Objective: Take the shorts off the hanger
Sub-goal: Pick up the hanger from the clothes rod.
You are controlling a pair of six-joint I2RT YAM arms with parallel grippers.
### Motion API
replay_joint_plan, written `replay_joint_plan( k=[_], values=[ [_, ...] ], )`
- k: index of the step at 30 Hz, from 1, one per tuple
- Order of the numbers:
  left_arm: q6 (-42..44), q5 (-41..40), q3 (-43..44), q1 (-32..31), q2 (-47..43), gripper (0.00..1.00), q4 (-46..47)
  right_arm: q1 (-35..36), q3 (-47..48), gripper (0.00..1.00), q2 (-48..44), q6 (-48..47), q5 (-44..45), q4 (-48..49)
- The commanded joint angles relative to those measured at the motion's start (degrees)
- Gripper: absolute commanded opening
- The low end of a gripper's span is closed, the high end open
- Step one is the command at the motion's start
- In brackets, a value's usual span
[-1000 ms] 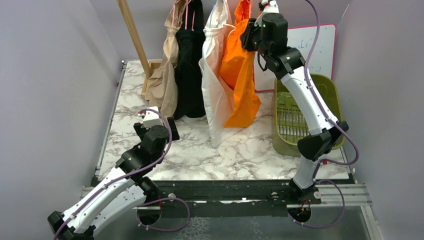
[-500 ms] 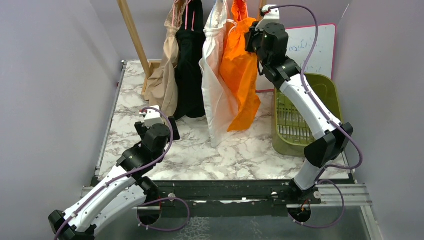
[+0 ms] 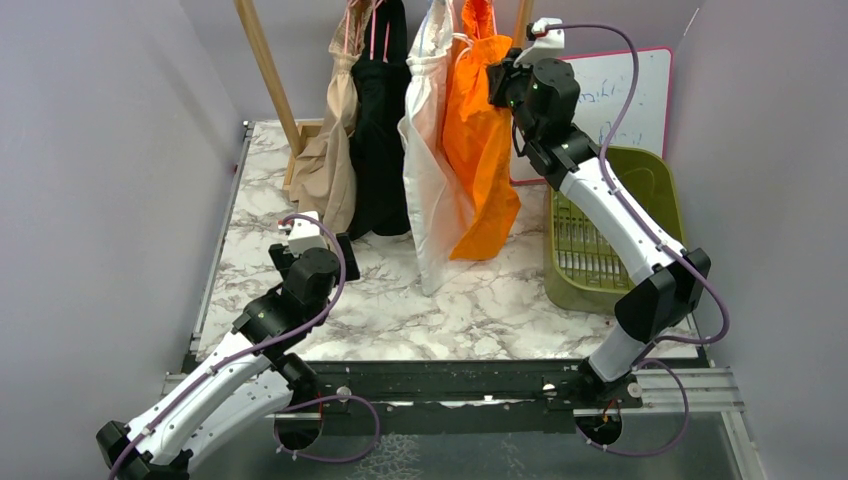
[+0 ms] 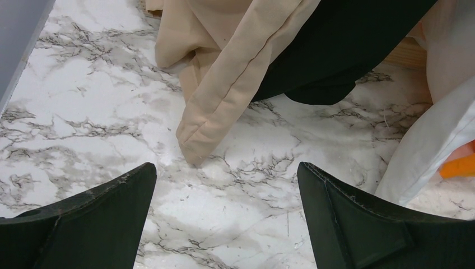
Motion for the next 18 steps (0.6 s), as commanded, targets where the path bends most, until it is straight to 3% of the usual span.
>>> replay_joint_plan(
  k=[1,10,14,18],
  values=[
    [0.12,0.37,1.56,0.36,-0.05,0.99,-0.36,0.4,2.94,0.01,-3.22,1.18,-2.1,10.18],
    [0.09,0.36,1.61,0.37,0.18,0.99,-0.43,0.4,3.3,0.01,-5.38,1.95,-5.59,10.68],
    [0.11,0.41,1.61,0.36,0.44,0.99,-0.38,0.4,9.31,0.01,-3.55,2.17,-5.69,5.41],
    [0.11,0.23,1.61,0.37,0.07,0.99,-0.42,0.4,8.02,0.01,-5.36,3.22,-5.31,5.14]
  ],
)
